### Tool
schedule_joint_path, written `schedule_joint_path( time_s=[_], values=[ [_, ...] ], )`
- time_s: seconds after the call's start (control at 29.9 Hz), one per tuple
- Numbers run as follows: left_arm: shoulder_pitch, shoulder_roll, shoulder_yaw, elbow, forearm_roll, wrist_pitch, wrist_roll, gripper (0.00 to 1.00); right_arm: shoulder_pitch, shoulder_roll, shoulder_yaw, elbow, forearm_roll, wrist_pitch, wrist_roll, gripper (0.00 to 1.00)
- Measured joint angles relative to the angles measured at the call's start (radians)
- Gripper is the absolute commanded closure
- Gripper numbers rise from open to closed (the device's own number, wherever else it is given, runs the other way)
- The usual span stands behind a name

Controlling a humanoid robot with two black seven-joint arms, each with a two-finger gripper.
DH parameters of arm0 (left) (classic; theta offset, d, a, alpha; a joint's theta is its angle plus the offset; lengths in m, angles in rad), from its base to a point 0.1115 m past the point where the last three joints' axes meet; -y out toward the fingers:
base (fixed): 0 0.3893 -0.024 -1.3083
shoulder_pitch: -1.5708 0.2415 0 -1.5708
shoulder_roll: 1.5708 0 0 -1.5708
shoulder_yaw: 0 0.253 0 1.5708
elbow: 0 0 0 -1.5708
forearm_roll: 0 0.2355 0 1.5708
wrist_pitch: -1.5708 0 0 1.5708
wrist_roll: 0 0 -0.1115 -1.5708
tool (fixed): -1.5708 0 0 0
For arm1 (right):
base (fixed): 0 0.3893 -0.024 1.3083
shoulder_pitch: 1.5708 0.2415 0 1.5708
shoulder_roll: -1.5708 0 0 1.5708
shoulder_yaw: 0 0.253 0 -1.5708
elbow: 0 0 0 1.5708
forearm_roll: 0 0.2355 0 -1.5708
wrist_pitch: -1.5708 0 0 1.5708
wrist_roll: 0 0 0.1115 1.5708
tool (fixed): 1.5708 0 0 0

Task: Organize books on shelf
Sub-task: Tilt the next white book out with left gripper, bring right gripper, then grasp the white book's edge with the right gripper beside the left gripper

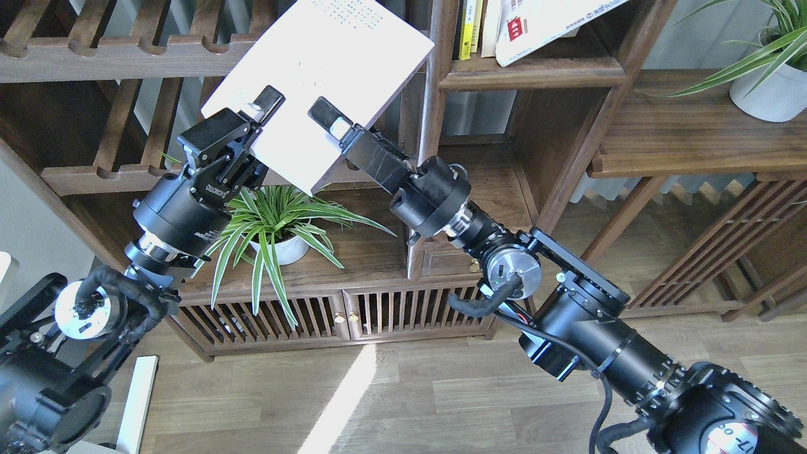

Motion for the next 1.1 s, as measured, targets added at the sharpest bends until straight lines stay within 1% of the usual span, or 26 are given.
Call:
schedule_joint_path(
  time_s=[0.3,0.4,0.57,0.77,0.87,0.9,1.0,1.1],
  values=[
    [0.001,0.003,0.017,0.0,0.0,0.0,-0.001,0.97,0.043,0.0,0.033,-0.045,0.026,0.0,-0.001,0.05],
    [0.002,0.003,0.019,0.0,0.0,0.0,-0.001,0.96,0.052,0.0,0.033,-0.053,0.029,0.0,-0.001,0.08],
    [0.002,0.003,0.02,0.005,0.0,0.0,-0.001,0.93,0.054,0.0,0.026,-0.055,0.032,0.0,-0.001,0.23],
    [0.005,0.0,0.02,0.009,0.001,0.0,-0.001,0.9,0.047,0.0,0.019,-0.055,0.035,0.0,-0.001,0.44],
    [0.005,-0.001,0.02,0.01,0.001,0.0,-0.002,0.89,0.04,0.0,0.016,-0.055,0.036,0.0,0.0,0.5],
    [0.005,-0.001,0.019,0.01,0.001,0.0,-0.002,0.88,0.038,0.0,0.014,-0.055,0.036,0.0,0.0,0.54],
    [0.005,-0.001,0.014,0.011,0.001,0.0,-0.002,0.87,0.036,0.0,0.007,-0.055,0.037,0.0,0.001,0.62],
    [0.005,-0.001,0.008,0.013,0.001,0.0,-0.003,0.87,0.035,0.0,0.002,-0.054,0.038,0.0,0.002,0.65]
  ],
)
